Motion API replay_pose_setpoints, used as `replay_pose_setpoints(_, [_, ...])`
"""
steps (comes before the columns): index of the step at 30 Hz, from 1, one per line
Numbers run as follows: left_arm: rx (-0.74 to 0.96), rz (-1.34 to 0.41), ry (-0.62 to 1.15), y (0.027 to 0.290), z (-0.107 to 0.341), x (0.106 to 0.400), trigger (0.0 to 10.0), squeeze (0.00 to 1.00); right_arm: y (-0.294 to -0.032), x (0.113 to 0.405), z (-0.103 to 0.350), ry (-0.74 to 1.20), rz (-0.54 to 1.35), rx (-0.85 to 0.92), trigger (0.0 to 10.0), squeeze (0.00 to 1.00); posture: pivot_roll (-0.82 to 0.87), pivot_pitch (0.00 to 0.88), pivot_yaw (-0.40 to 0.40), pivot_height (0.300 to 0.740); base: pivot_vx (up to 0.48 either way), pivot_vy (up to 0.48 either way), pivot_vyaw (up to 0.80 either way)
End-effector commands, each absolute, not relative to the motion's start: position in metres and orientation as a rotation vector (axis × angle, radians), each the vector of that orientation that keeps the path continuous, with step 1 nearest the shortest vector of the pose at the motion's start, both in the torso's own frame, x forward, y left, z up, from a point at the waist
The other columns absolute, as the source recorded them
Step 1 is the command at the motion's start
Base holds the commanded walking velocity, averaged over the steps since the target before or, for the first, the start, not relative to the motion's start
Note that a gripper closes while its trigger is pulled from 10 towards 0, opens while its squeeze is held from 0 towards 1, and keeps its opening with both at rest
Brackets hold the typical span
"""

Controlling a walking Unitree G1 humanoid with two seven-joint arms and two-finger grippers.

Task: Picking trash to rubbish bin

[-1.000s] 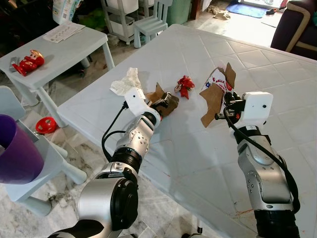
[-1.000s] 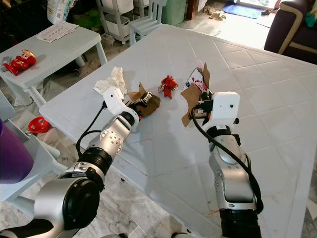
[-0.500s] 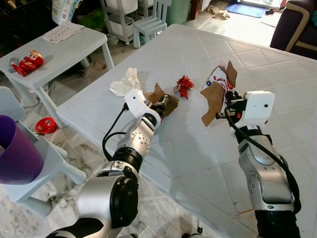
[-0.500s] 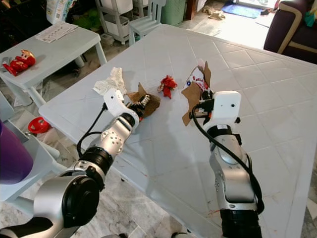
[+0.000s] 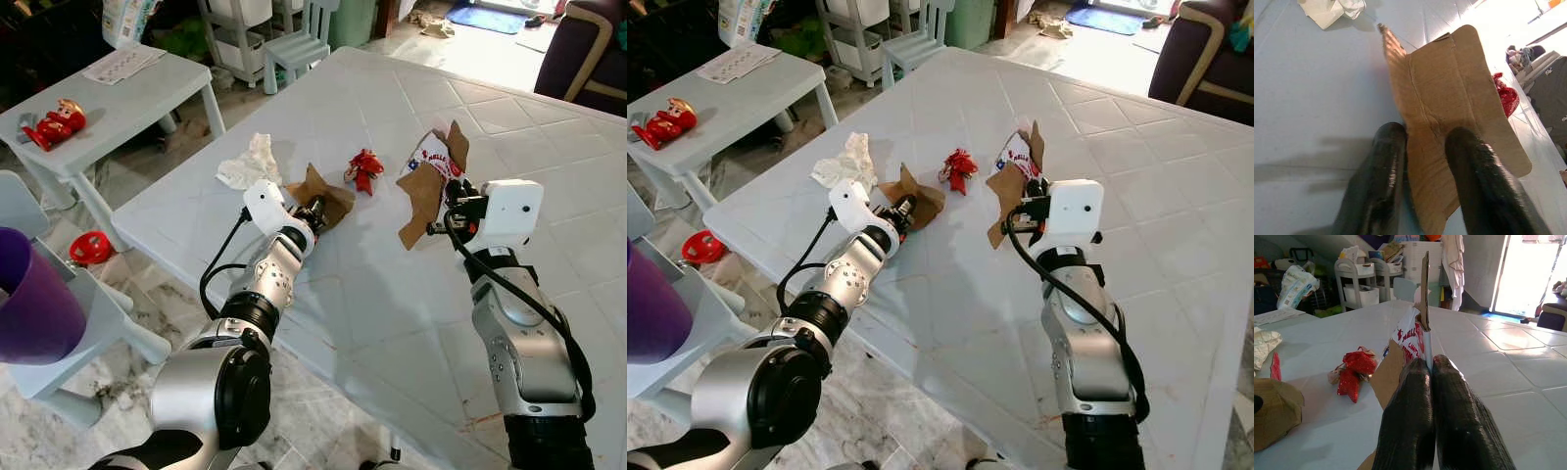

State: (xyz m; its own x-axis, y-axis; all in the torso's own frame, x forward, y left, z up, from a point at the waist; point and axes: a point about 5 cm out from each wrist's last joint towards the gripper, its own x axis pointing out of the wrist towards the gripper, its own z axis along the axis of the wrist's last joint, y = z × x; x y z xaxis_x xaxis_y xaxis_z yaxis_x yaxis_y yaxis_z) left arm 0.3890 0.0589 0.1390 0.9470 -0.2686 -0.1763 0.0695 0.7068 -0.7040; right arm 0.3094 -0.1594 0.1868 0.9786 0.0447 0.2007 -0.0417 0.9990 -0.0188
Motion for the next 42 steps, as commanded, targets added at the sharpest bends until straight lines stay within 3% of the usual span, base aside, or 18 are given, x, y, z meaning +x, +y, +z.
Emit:
replay_pose_setpoints(1, [-0.757,-0.176,0.301,0.061,0.131,0.386,0.0,0.0,-0.159,0.308,0.189,-0.206,0.038,-0.011,0.0,0.0,-0.13,0.132,0.039,0.74,0.0,0.0,0.0])
replay_pose_setpoints(30, [-0.664,-0.119,0.237,0.077,0.132,0.389,0.0,0.0,-0.159,0.311,0.19,-0.212,0.038,-0.009,0.0,0.0,-0.13,0.116,0.043,0.74,0.0,0.0,0.0])
replay_pose_setpoints(42, [-0.358,-0.156,-0.003,0.092,0.155,0.39,0.0,0.0,-0.157,0.314,0.189,-0.216,0.035,0.005,0.0,0.0,-0.11,0.11,0.048,0.74,0.0,0.0,0.0])
